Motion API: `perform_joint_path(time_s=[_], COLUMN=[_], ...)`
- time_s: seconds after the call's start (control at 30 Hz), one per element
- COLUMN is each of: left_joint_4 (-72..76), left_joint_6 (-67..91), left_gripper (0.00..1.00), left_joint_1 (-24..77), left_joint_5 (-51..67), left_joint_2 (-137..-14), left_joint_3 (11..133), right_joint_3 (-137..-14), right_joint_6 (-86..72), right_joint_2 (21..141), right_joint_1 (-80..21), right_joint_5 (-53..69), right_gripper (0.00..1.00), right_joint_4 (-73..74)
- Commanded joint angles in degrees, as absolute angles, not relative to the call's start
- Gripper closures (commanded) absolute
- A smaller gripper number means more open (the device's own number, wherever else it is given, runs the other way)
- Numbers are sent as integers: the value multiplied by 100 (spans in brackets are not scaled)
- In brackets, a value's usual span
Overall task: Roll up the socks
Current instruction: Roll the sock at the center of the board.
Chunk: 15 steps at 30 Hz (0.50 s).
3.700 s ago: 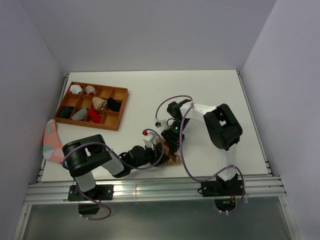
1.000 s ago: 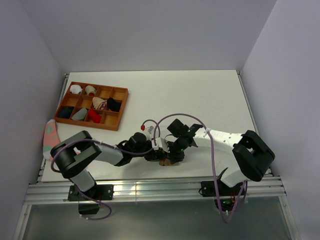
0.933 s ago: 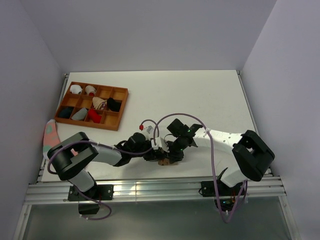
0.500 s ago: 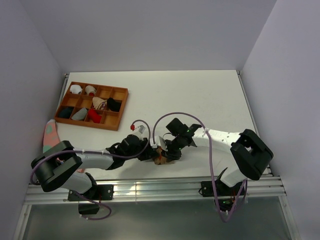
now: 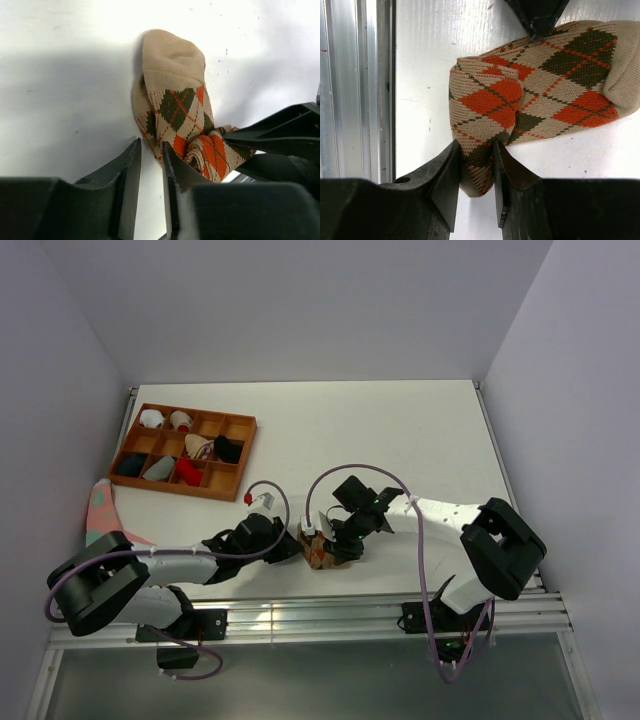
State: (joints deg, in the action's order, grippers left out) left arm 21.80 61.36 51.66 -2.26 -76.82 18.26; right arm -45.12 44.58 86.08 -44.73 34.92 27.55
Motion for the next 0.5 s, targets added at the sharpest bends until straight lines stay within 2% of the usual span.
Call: perform_joint_path(time_s=[0.0, 0.23, 0.37, 0.47], left_joint_4=[1803, 1802, 2039, 2127], left_joint_6=[6161, 5836, 5661, 5651], left_gripper=[71, 59, 58, 61], left_joint_1=[5142, 5142, 5133, 5124], left_joint_5=[-720, -738, -624, -501], left_joint_2=[-7401, -7725, -8155, -8542], left_joint_3=[1880, 2153, 2285, 2434], right_joint_3=[-4430, -4465, -4465, -4482], right_joint_6=[4403, 4421, 4447, 4482], right_joint_2=[8710, 8710, 8675, 8631], right_joint_1=[-4447, -4447, -4447, -4447], right_joint_5=[3182, 3217, 3252, 3287], right_gripper=[76, 77, 77, 77], right_joint_4=[3401, 3437, 3480, 3507])
